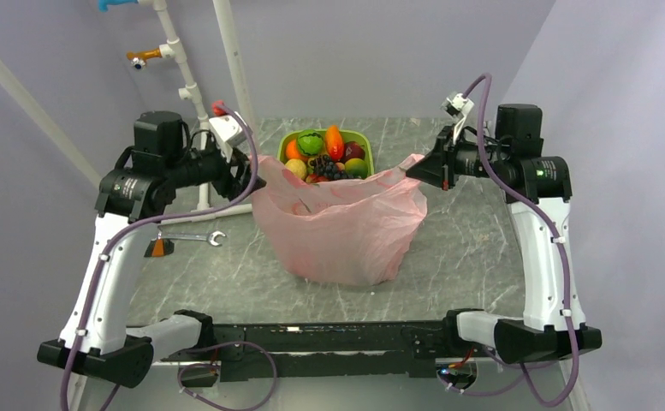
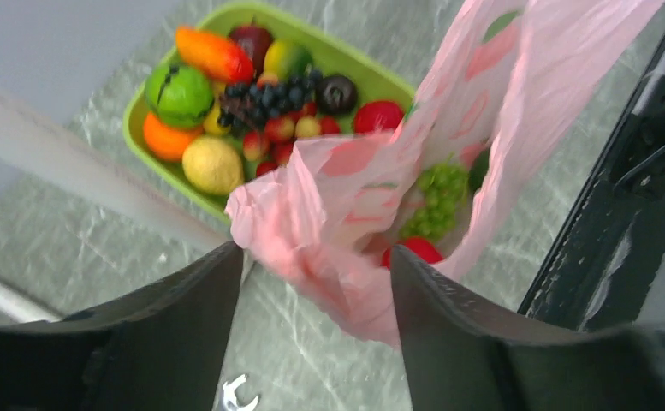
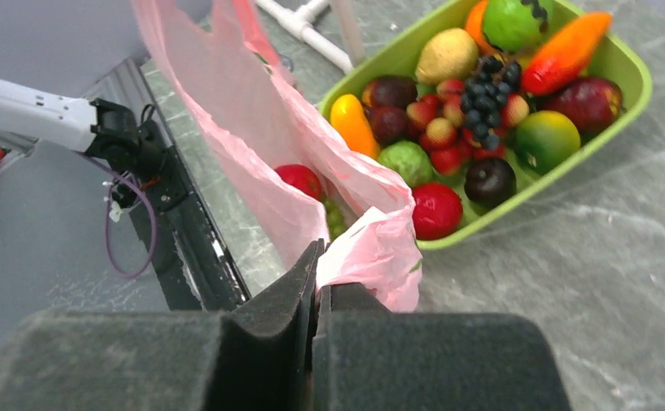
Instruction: Place the fake fruits into the plastic bag and tie a complex knot
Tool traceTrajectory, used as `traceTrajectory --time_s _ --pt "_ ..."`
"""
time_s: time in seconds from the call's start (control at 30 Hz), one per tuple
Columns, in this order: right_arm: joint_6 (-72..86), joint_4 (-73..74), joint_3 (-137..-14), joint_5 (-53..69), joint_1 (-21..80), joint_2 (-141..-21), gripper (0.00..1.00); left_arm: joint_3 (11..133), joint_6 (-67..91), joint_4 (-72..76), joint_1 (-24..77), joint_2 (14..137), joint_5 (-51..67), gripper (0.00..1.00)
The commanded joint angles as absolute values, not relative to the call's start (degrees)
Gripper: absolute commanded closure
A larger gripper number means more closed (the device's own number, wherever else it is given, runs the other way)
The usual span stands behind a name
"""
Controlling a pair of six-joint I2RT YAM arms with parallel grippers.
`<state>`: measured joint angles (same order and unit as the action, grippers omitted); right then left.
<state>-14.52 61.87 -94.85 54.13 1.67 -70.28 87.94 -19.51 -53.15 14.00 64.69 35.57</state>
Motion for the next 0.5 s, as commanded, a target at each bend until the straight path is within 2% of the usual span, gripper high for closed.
traceTrajectory --time_s 0.0,0.07,0.2,0.3,0.37,0.47 --pt "-10.0 53.8 -95.7 57.8 5.0 -69.0 1.0 95.3 -21.8 -45.9 13.8 64.0 47.1 0.22" --pt "-8.0 52.2 -94.9 58.1 6.4 -68.5 1.0 94.2 -21.1 -38.8 14.1 63.8 51.0 0.15" --pt "-3.9 48.6 -93.7 58.9 8.4 -67.2 0.99 93.6 -18.3 -26.0 21.6 66.4 51.9 0.11" --pt "-1.1 46.6 -93.3 59.9 8.9 -66.7 0.9 96.2 -19.6 -22.8 30.3 71.5 50.5 0.06" --pt "-0.1 46.4 -93.8 60.1 8.9 -67.1 0.79 97.6 -19.4 -20.2 35.3 74.7 49.4 0.02" --pt "2.8 46.0 -93.6 61.2 8.9 -67.5 0.75 98.6 -18.3 -15.3 39.9 79.0 47.5 0.01"
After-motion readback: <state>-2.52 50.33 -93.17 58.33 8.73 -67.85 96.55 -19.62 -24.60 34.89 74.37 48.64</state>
